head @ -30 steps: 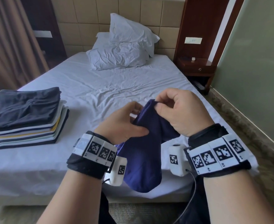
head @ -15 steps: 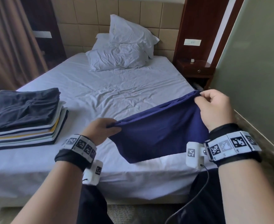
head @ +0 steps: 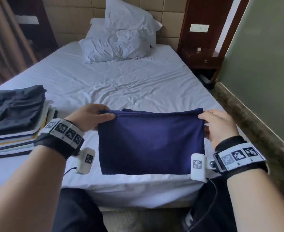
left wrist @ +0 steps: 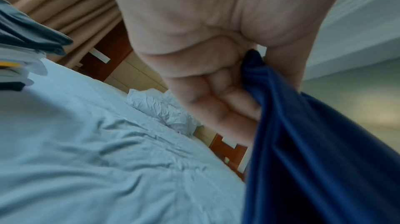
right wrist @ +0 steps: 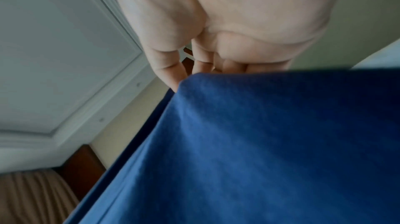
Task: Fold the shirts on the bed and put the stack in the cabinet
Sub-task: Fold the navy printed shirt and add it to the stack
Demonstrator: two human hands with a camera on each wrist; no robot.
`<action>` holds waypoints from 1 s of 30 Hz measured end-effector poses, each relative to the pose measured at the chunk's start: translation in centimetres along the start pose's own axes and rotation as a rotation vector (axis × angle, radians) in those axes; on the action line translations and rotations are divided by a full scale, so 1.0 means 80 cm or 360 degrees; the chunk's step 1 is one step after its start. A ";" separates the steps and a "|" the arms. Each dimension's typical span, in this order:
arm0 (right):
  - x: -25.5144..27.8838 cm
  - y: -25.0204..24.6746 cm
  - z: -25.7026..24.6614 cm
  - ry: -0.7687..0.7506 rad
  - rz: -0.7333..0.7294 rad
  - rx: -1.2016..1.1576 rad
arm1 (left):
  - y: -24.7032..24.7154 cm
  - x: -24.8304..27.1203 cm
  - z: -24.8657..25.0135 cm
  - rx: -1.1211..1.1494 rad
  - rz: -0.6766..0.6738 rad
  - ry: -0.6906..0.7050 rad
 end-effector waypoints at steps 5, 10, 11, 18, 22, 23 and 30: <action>-0.088 0.018 0.039 0.0113 0.0254 0.0942 | -0.003 -0.116 -0.061 0.0028 0.0714 -0.0261; -0.081 0.085 0.147 0.0256 -0.0544 0.1854 | 0.037 -0.134 -0.152 -0.0440 0.0696 -0.0892; -0.078 0.093 0.169 0.0363 -0.0641 0.2026 | 0.035 -0.136 -0.162 -0.0451 0.0692 -0.0901; -0.090 0.101 0.204 0.0594 -0.0778 0.2240 | -0.007 -0.156 -0.213 0.0016 0.0433 -0.0915; -0.088 0.105 0.204 0.0607 -0.0755 0.2271 | 0.004 -0.152 -0.187 0.0166 0.0404 -0.0934; -0.087 0.105 0.202 0.0606 -0.0757 0.2262 | 0.007 -0.147 -0.179 0.0149 0.0404 -0.0934; -0.080 0.061 0.146 0.0307 -0.0702 0.1900 | 0.038 -0.102 -0.135 -0.0012 0.0431 -0.0880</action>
Point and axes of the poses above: each hand's wrist, its own x-axis away from the middle knuckle, its own y-axis out of the palm, z = x × y, the point moved 1 cm from there along -x, towards the middle knuckle, and after that the axes turned 11 degrees about -z, right-handed, at the moved point
